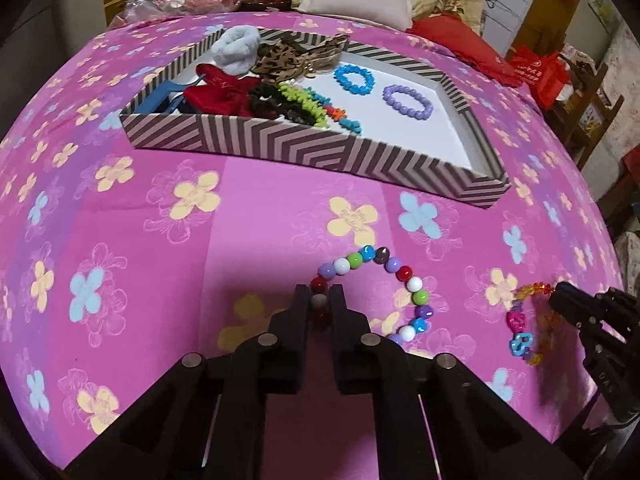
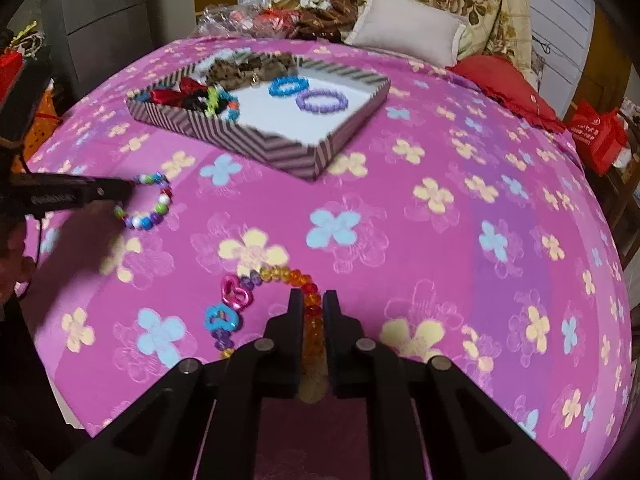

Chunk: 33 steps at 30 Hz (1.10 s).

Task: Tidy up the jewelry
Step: 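Grasp the red-white bead bracelet with the left tool while the right tool grasps the orange bead bracelet, then carry both bracelets into the box and open both tools to release them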

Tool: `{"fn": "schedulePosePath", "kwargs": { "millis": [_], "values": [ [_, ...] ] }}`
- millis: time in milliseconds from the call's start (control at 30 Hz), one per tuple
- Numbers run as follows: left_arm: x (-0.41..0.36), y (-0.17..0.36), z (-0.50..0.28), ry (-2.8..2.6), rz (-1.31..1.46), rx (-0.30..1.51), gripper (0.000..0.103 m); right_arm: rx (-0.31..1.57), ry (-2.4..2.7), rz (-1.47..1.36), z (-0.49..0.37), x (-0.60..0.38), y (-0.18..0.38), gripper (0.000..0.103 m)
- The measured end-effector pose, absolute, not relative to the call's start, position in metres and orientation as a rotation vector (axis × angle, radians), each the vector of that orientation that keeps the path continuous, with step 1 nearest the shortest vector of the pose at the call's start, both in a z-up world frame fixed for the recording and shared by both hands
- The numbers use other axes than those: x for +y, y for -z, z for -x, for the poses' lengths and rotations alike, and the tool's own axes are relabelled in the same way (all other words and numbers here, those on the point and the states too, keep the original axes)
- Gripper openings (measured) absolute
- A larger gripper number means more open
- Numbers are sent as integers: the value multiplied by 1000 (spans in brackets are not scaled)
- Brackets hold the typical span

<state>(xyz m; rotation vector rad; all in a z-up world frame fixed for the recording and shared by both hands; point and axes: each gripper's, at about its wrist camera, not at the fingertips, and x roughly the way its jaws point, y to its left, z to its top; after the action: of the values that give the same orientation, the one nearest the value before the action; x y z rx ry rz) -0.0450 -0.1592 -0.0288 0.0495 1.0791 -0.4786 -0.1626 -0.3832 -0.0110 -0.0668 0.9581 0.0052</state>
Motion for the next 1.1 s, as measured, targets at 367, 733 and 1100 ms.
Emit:
{"fn": "schedulePosePath", "kwargs": {
  "millis": [367, 733, 1100],
  "values": [
    [-143, -30, 30, 498, -37, 974, 17, 854, -43, 130, 142, -373, -51, 10],
    [-144, -67, 11, 463, -73, 903, 17, 782, -83, 112, 83, -367, -96, 10],
    [-179, -81, -7, 482, -114, 880, 17, 888, -135, 14, 4, -362, -46, 9]
  ]
}}
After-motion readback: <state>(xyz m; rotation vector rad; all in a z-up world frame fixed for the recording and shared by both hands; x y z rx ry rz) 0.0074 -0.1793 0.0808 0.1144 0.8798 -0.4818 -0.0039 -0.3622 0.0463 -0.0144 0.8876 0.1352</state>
